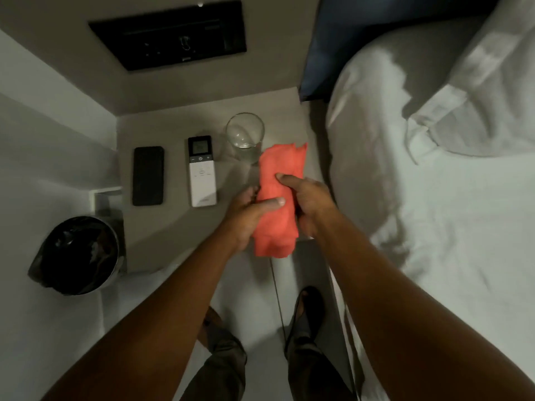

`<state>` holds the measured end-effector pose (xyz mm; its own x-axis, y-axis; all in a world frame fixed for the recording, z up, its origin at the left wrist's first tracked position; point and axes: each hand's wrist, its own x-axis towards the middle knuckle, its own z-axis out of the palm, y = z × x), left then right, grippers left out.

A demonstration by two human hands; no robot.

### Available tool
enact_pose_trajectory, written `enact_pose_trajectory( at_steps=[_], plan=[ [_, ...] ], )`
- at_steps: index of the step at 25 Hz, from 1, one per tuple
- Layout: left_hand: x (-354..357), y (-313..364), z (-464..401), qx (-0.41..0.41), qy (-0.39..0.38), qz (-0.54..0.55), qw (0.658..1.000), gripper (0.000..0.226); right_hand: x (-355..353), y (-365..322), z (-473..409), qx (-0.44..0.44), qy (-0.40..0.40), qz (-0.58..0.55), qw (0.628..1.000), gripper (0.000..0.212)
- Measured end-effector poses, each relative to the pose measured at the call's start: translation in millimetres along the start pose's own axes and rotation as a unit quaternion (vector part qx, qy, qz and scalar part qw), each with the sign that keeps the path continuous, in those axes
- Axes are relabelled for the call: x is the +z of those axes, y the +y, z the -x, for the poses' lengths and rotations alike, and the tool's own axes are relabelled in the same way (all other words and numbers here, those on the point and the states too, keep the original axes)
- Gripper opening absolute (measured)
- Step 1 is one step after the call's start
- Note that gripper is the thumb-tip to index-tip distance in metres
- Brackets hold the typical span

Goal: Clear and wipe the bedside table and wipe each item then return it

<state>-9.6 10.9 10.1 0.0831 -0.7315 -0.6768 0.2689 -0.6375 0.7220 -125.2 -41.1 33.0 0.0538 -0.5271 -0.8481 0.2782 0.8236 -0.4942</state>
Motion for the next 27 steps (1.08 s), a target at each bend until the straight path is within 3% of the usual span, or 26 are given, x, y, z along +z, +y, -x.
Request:
enact_pose_trajectory(
  at_steps=[3, 7, 11, 13, 17, 20, 22, 24, 25, 27],
  plan=[
    [44, 18, 32, 0.031, -0.028, -0.027, 0.999, 0.035, -31, -24, 41, -0.107, 0.014, -0.002, 0.994, 0.023],
    [146, 32, 104, 0.076, -0.115, -0.115, 0.984, 0.026, -135, -38, 138, -0.214, 0.102, 0.041, 0.971, 0.023],
    [265, 6, 189, 0.048, -0.28, -0.228, 0.931, 0.034, -270, -26, 241, -0.274, 0.252, -0.012, 0.928, 0.026],
    [325, -17, 229, 0.052, -0.345, -0.292, 0.891, 0.038, -336, -7, 277, -0.283, 0.338, -0.072, 0.894, 0.022],
    [408, -65, 286, 0.076, -0.406, -0.434, 0.801, 0.058, -430, 28, 301, -0.258, 0.462, -0.137, 0.838, 0.024],
    [448, -102, 303, 0.105, -0.443, -0.545, 0.704, 0.083, -468, 46, 299, -0.237, 0.516, -0.146, 0.81, 0.022],
    [459, -123, 303, 0.15, -0.459, -0.633, 0.605, 0.1, -481, 56, 293, -0.208, 0.537, -0.091, 0.813, 0.017],
    [458, -139, 303, 0.257, -0.434, -0.716, 0.483, 0.095, -491, 63, 286, -0.188, 0.54, -0.008, 0.821, 0.018],
    [455, -143, 302, 0.317, -0.418, -0.719, 0.456, 0.083, -496, 64, 283, -0.178, 0.548, 0.04, 0.816, 0.023],
    [443, -143, 287, 0.413, -0.388, -0.683, 0.461, 0.064, -493, 59, 277, -0.157, 0.568, 0.142, 0.795, 0.029]
  ],
)
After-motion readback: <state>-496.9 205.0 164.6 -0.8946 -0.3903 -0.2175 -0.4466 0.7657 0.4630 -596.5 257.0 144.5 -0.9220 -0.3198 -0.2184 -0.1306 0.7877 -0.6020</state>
